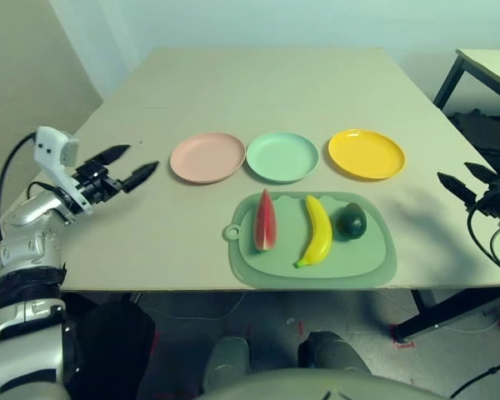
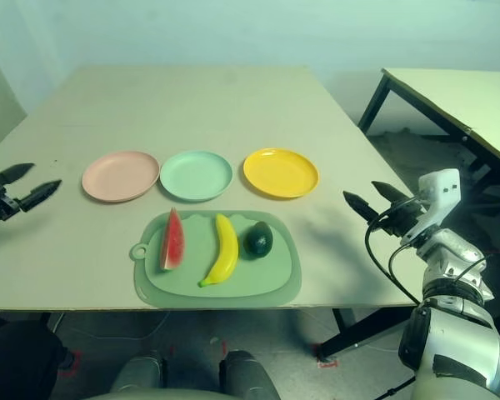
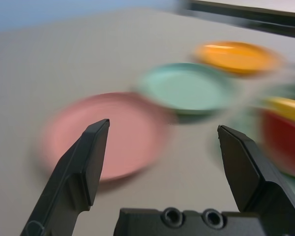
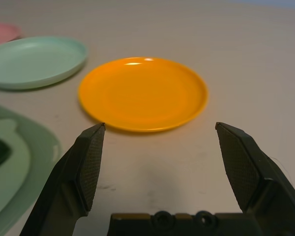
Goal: Place the fruits into color-matched plates.
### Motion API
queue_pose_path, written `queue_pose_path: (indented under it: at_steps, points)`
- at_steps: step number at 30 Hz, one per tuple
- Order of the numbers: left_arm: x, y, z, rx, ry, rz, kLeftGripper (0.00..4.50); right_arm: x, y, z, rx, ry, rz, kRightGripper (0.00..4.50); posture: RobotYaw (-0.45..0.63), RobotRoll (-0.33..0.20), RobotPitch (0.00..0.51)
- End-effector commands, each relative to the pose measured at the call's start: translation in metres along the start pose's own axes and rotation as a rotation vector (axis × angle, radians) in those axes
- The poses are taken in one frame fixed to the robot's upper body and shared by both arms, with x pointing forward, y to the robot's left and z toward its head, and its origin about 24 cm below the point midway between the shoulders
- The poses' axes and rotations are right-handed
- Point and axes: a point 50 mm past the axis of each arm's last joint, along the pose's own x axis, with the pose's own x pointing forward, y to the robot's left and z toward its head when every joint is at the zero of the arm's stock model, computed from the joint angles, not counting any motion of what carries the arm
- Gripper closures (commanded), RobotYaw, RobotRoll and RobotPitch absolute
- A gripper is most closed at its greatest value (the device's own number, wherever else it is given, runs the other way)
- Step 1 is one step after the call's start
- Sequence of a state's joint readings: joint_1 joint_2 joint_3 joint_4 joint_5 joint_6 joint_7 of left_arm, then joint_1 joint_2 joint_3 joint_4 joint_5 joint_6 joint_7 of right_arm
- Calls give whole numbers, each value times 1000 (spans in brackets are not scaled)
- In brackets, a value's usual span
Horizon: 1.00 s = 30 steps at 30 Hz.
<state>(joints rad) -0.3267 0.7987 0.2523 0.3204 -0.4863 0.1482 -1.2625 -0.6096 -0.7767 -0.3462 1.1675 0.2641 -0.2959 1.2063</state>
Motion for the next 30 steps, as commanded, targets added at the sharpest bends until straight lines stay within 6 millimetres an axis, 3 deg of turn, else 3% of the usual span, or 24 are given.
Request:
queue_pose_path:
  at_steps: [1,3,7,12,19,30]
  points:
    - [13,-20,5,17,51,-219,43,9,11,1,-45,71,160,0,69,0,0]
    - [17,-25,8,27,62,-284,43,11,19,0,-84,128,247,0,60,0,0]
    - [21,-28,9,53,93,-358,43,10,42,11,-377,281,443,0,26,0,0]
    - [21,-28,9,59,107,-384,43,14,57,62,-648,379,711,0,4,0,0]
    - [20,-27,9,59,128,-400,43,39,79,131,-1043,368,866,0,-1,0,0]
    - [23,-27,9,72,123,-389,43,66,140,142,-1202,338,1005,0,18,0,0]
